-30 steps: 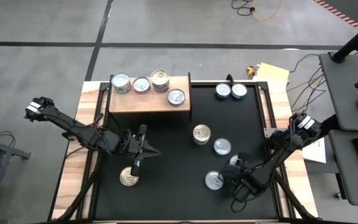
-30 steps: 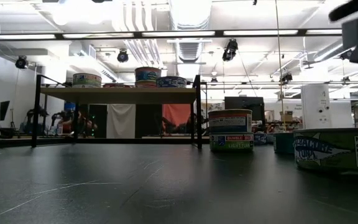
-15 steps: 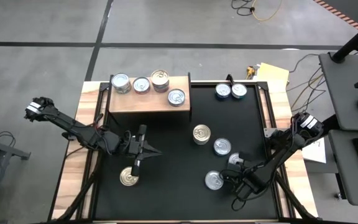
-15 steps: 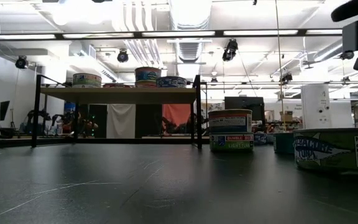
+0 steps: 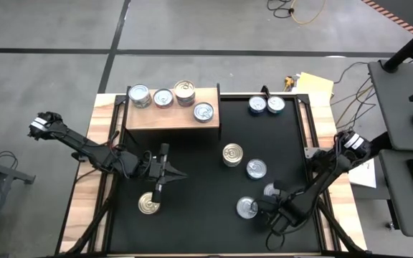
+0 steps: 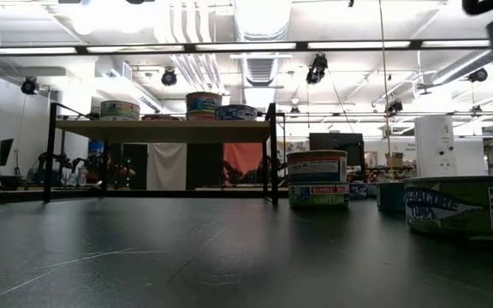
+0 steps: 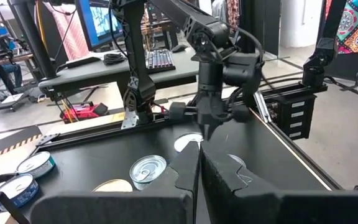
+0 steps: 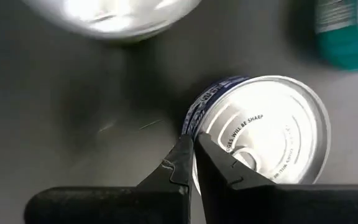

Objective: Stack canned seafood by type on shelf
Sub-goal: Move the blue tuna can to the bottom right of the table, then adjust the green tuna can

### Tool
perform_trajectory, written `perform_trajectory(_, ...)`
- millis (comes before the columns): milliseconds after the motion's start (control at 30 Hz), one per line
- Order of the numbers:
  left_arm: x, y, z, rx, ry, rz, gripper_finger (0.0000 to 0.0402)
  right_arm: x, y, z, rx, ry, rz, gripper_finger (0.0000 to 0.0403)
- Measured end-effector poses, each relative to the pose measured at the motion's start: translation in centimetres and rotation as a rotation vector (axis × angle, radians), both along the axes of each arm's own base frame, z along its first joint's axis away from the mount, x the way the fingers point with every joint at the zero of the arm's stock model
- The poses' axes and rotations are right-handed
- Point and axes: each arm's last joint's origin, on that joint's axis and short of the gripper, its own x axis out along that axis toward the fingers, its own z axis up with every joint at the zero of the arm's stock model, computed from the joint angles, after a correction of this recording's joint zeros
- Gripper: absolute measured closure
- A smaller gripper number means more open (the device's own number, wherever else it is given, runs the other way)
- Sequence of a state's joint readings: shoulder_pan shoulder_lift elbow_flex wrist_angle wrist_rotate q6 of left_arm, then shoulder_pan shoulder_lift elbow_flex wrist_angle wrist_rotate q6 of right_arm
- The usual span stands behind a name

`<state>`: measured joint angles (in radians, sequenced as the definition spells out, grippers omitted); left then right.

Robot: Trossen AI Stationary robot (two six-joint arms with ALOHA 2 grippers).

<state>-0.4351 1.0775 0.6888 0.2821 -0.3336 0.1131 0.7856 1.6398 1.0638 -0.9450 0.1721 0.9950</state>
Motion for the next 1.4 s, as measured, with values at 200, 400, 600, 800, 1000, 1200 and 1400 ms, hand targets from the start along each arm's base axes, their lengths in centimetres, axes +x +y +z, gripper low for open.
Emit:
perform_trajectory(200, 0.0, 0.0, 0.0, 0.008, -0.003, 0.0, 0.0401, 0.5, 0.7, 2.0, 0.026, 0.016, -0.009, 0.0395)
perform_trajectory(400, 0.0, 0.0, 0.0, 0.009, -0.003, 0.0, 0.0401, -0.1, 0.0, 3.5, 0.006, 0.069, -0.319, 0.0395)
perform_trajectory(600, 0.0, 0.0, 0.0, 0.009, -0.002, 0.0, 0.0401, -1.5, -0.5, 3.1, 0.051, 0.078, -0.531, 0.0394)
perform_trajectory(800, 0.0, 0.0, 0.0, 0.01, -0.002, -0.001, 0.0401, -0.3, 0.6, 2.9, 0.143, -0.276, -0.345, 0.0394)
perform_trajectory(1000, 0.0, 0.0, 0.0, 0.024, -0.007, -0.002, 0.0401, 3.3, 1.9, 2.1, 0.194, -0.502, -0.104, 0.0394)
perform_trajectory(1200, 0.0, 0.0, 0.2, 0.041, -0.022, -0.002, 0.0401, 5.6, -0.5, -0.3, 0.084, -0.449, -0.18, 0.0394)
perform_trajectory(1400, 0.0, 0.0, 0.2, 0.045, -0.021, -0.003, 0.0401, 6.7, -2.4, -0.8, 0.053, -0.377, -0.167, 0.0394)
